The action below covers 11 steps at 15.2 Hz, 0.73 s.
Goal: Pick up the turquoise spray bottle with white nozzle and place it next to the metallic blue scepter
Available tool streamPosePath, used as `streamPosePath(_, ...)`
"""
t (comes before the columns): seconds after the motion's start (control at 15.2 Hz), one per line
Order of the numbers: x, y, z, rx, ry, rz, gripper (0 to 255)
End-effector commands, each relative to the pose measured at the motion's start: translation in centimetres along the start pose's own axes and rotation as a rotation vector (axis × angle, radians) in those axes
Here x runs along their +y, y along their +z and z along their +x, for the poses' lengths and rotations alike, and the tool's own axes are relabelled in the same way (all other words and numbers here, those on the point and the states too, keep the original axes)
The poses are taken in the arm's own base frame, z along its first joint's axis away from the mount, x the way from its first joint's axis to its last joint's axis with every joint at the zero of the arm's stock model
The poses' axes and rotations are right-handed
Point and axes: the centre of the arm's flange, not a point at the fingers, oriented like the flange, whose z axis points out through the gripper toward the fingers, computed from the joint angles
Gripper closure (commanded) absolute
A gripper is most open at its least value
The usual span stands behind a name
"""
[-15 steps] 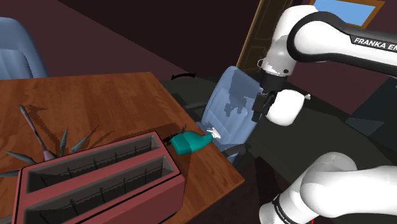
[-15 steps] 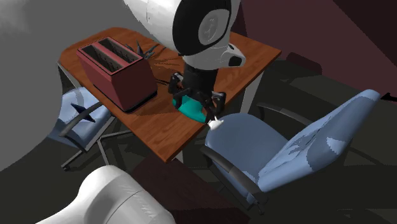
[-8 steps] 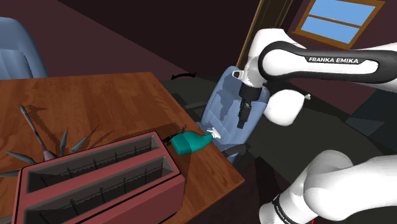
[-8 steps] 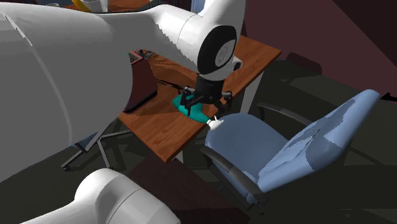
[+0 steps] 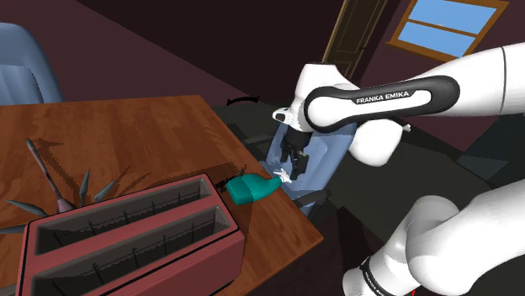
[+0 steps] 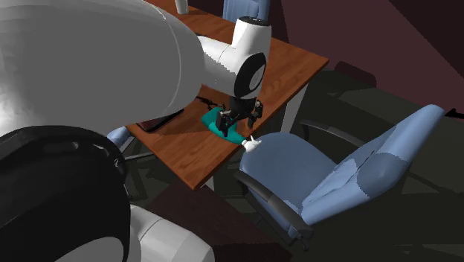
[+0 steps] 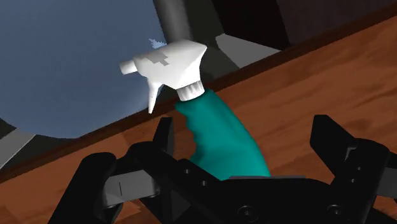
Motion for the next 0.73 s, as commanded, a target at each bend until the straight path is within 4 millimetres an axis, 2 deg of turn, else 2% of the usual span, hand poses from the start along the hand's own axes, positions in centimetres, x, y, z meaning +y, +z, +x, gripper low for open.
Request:
streamPosePath(0.0,0.3,2.0,1.6,0.008,-0.143,-0.013,0)
streamPosePath(0.13,0.5,3.7,3.5,0.015,-0.278,-0.023,0)
streamPosePath(0.2,0.5,3.7,3.5,0.015,-0.280,-0.023,0)
streamPosePath(0.66,0.6,7.7,3.6,0.015,-0.280,-0.023,0)
